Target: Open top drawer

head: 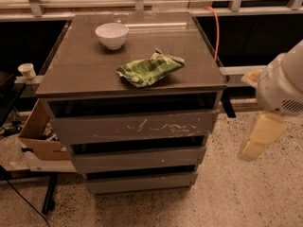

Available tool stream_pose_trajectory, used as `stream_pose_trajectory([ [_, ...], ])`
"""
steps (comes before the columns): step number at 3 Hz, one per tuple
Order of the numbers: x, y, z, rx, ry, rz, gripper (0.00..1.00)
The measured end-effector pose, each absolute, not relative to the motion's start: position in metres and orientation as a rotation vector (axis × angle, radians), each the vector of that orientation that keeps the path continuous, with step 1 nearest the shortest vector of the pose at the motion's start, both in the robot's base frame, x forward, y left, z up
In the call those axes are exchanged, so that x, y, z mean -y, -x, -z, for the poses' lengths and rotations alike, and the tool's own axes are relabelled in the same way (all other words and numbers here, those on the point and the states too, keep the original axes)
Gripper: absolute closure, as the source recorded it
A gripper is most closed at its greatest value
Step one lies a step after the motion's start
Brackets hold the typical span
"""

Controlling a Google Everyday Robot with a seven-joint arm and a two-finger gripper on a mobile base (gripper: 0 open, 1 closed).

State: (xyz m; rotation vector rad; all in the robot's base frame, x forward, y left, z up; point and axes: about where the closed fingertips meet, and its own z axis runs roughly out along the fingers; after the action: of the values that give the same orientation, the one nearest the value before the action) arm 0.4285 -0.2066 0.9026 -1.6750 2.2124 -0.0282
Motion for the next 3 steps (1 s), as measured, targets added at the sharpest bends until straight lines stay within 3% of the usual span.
stream_pose_trajectory([
  [3, 0.199, -0.438, -0.850, -2.188, 1.650, -0.007, 0.00],
])
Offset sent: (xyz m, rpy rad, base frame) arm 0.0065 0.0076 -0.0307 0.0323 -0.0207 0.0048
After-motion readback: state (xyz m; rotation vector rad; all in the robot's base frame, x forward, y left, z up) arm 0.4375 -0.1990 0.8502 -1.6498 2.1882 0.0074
